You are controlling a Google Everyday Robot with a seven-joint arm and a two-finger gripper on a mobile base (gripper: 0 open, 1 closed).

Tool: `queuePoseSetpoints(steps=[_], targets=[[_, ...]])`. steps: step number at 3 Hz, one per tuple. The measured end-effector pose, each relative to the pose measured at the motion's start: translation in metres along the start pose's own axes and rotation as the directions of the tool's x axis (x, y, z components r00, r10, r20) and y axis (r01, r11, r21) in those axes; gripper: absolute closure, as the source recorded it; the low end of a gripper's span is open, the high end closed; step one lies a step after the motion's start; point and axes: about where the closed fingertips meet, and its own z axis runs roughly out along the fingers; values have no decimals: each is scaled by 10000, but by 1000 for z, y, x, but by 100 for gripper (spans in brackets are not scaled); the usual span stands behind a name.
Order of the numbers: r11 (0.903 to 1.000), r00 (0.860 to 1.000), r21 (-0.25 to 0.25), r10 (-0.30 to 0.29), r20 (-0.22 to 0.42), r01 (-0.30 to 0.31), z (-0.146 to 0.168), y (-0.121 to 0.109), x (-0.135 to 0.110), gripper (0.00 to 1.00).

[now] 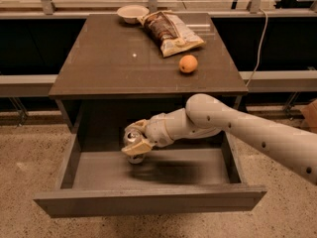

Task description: Pick 7up can from top drawer and place on counter

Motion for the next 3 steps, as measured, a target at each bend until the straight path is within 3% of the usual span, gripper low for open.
queuePoseSetpoints(steps=[1,2,3], targets=[[9978,9970,132,-655,420,650,-23,5,-20,87],[9823,9811,427,-1844,579,1821,-72,14,-61,100],[9465,9477,637,-3184,230,3165,-130,18,-120,100]])
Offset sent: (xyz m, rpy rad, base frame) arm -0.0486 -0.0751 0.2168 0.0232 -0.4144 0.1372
